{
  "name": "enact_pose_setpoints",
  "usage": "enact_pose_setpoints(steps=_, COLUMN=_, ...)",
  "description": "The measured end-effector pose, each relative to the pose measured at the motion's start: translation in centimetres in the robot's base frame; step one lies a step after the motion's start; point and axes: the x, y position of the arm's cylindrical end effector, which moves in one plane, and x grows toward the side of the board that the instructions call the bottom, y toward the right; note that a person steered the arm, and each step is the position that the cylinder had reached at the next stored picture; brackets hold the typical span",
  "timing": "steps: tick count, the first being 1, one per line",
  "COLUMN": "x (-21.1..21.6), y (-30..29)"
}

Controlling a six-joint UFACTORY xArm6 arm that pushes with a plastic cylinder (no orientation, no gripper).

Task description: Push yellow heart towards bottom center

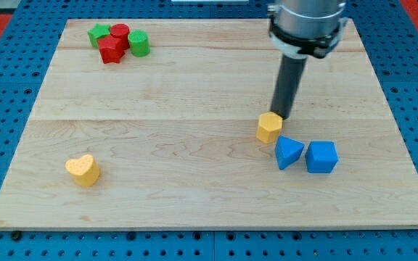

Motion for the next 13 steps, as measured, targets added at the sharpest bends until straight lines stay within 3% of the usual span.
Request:
enact_pose_setpoints(steps=3, x=2.6, y=-2.4)
enact_pose_setpoints(steps=5, x=4.1, y=-16.9)
enact_pose_setpoints(steps=7, x=5.0, y=-37.0)
enact_pose_setpoints(steps=8, x=8.7, y=-38.3)
enact_pose_setpoints(steps=10, x=9.8, y=-24.7)
enact_pose_setpoints(steps=11, x=13.2, y=-25.4)
enact_pose_setpoints(steps=13, x=18.3, y=-33.2)
